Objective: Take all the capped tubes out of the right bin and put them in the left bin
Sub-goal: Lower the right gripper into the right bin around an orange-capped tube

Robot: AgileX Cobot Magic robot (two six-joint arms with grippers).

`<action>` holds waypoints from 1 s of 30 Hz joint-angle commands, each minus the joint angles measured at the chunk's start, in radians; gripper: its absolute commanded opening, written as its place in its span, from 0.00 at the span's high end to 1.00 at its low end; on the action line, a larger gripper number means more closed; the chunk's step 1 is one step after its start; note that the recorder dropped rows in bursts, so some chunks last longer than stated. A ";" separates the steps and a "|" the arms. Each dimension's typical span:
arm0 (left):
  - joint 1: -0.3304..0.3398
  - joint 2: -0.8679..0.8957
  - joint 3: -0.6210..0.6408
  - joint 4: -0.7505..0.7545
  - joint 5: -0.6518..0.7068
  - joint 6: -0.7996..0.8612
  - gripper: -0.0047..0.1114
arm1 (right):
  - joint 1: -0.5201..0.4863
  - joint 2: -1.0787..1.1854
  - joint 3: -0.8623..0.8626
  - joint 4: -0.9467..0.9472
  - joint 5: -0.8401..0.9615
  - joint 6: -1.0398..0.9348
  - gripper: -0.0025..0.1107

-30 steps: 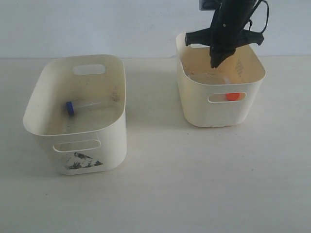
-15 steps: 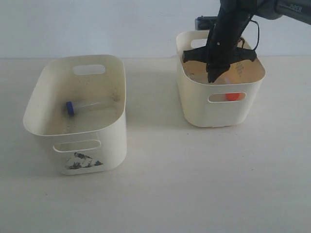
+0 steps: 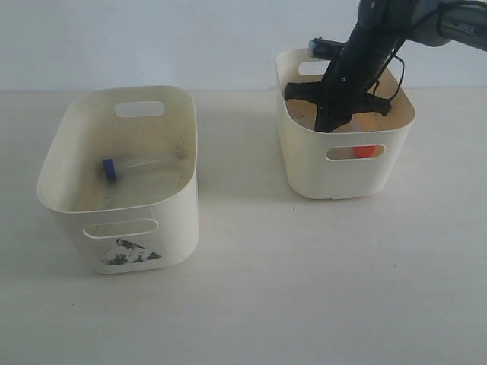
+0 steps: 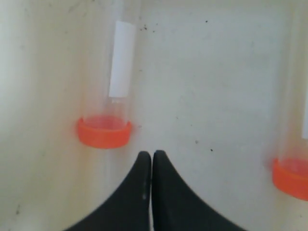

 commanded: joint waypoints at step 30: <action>-0.001 0.000 -0.004 -0.004 -0.008 -0.013 0.92 | -0.022 -0.004 -0.006 0.102 -0.190 -0.100 0.98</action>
